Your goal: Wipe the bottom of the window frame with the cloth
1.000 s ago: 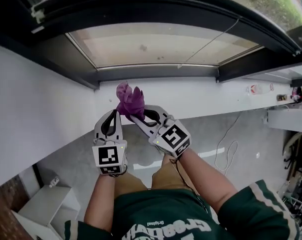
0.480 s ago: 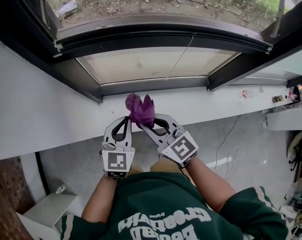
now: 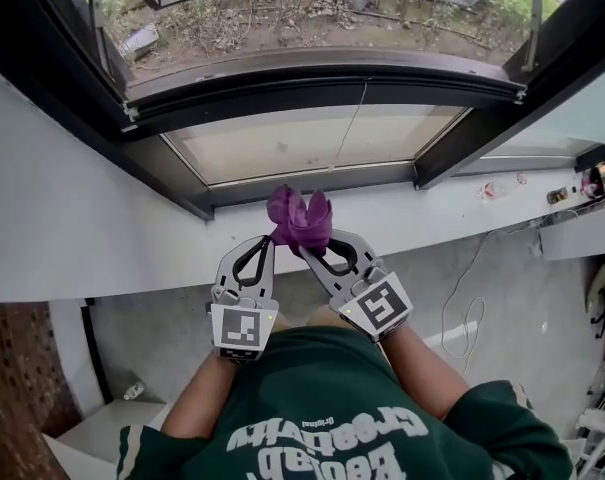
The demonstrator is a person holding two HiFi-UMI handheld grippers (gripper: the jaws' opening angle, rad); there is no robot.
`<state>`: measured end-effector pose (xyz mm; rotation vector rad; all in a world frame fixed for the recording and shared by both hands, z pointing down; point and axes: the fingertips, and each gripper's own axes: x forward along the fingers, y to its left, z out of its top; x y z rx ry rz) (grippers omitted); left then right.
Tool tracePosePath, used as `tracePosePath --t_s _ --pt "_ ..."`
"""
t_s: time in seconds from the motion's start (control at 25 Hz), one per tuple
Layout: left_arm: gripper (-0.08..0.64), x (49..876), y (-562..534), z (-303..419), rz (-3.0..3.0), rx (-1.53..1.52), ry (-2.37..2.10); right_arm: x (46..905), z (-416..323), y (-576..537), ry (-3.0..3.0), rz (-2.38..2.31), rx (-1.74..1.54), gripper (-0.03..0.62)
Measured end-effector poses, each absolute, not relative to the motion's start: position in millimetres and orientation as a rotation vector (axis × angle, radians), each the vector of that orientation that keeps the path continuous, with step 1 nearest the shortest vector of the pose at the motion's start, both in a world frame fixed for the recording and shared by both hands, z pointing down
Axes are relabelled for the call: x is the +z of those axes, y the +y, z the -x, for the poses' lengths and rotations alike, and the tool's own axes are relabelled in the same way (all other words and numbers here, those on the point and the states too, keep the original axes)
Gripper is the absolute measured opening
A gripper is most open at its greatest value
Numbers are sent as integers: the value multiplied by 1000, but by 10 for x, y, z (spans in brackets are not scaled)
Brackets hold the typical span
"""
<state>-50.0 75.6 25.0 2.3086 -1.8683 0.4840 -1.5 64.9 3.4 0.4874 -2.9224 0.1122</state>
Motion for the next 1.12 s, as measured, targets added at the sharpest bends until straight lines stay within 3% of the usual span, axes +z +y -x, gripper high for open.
tracePosePath --t_s 1.12 --pt "9 118 859 164 -2256 449 -1980 -79 -262 699 -2953 -386 46 60"
